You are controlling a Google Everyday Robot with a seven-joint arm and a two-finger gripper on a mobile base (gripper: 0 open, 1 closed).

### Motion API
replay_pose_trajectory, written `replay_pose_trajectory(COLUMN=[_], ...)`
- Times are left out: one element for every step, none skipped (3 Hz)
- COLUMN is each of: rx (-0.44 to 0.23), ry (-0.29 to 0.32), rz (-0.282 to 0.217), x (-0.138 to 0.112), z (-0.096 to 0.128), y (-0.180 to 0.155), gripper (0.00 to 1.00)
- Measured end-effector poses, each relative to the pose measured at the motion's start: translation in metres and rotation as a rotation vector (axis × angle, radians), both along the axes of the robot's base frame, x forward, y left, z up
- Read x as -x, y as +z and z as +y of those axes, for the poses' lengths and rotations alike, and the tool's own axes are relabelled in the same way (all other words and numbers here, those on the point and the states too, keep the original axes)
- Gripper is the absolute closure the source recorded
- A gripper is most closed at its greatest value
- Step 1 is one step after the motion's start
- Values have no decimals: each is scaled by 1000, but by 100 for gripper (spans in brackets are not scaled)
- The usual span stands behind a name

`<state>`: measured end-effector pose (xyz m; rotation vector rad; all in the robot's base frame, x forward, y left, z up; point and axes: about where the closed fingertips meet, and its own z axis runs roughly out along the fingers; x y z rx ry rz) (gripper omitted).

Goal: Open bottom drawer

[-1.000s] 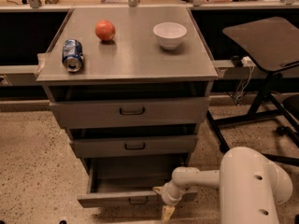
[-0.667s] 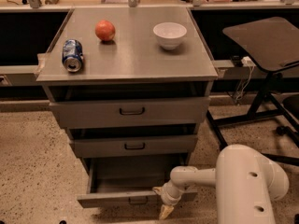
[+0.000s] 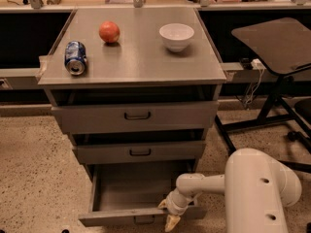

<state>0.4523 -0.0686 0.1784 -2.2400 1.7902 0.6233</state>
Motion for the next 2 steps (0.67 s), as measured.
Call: replay_pose_trajectory(rx=[-2, -53], ry=[-11, -34], rz=[-27, -96], x=[3, -4], z=[-6, -20], y=[21, 55], gripper=[13, 0])
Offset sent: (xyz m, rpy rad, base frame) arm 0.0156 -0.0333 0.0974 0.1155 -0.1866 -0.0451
